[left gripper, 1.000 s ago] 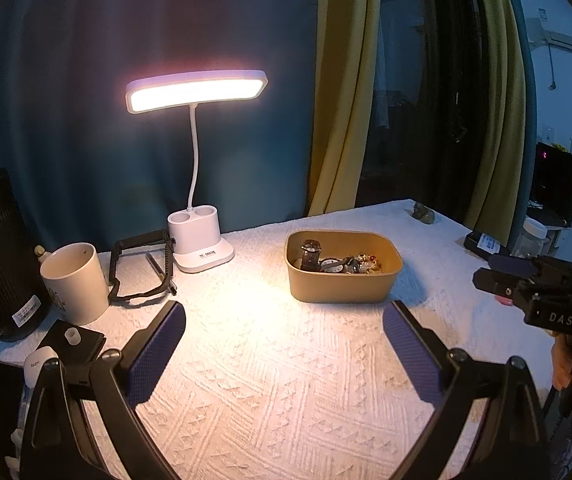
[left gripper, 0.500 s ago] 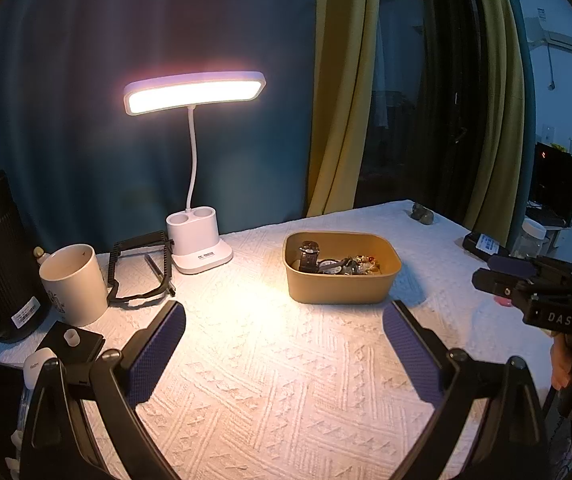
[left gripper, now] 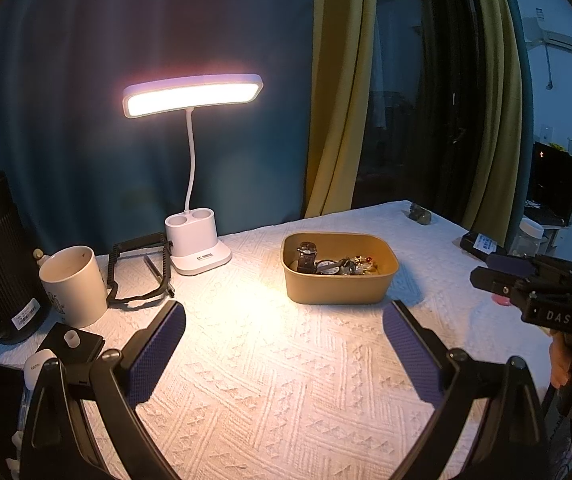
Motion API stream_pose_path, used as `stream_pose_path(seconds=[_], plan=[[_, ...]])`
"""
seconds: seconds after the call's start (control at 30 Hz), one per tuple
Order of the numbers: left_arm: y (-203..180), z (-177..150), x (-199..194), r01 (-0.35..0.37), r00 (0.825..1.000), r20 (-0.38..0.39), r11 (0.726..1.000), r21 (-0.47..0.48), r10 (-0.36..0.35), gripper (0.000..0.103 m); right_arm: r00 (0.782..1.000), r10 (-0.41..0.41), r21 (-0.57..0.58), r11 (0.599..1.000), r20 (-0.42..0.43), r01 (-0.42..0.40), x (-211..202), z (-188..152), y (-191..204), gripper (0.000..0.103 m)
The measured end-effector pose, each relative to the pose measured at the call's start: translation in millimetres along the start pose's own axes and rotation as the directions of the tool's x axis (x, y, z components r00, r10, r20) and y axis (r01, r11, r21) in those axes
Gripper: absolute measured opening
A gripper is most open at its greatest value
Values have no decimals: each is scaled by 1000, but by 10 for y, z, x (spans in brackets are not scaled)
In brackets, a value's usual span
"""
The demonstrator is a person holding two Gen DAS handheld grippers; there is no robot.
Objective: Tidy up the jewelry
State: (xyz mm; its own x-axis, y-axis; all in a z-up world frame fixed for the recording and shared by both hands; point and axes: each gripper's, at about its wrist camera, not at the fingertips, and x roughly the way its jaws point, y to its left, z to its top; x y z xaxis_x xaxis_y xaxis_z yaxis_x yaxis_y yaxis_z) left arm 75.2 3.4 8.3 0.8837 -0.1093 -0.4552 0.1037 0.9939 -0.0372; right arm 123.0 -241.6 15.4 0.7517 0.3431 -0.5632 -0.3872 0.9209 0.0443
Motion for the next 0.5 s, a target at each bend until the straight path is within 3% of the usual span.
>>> stream_pose_path(seconds=[0.5], plan=[[4,-3,-3,2,1000,1,1000,0,-2,99,1000,0,-1,1000,1,0,-18,8,-8,54]])
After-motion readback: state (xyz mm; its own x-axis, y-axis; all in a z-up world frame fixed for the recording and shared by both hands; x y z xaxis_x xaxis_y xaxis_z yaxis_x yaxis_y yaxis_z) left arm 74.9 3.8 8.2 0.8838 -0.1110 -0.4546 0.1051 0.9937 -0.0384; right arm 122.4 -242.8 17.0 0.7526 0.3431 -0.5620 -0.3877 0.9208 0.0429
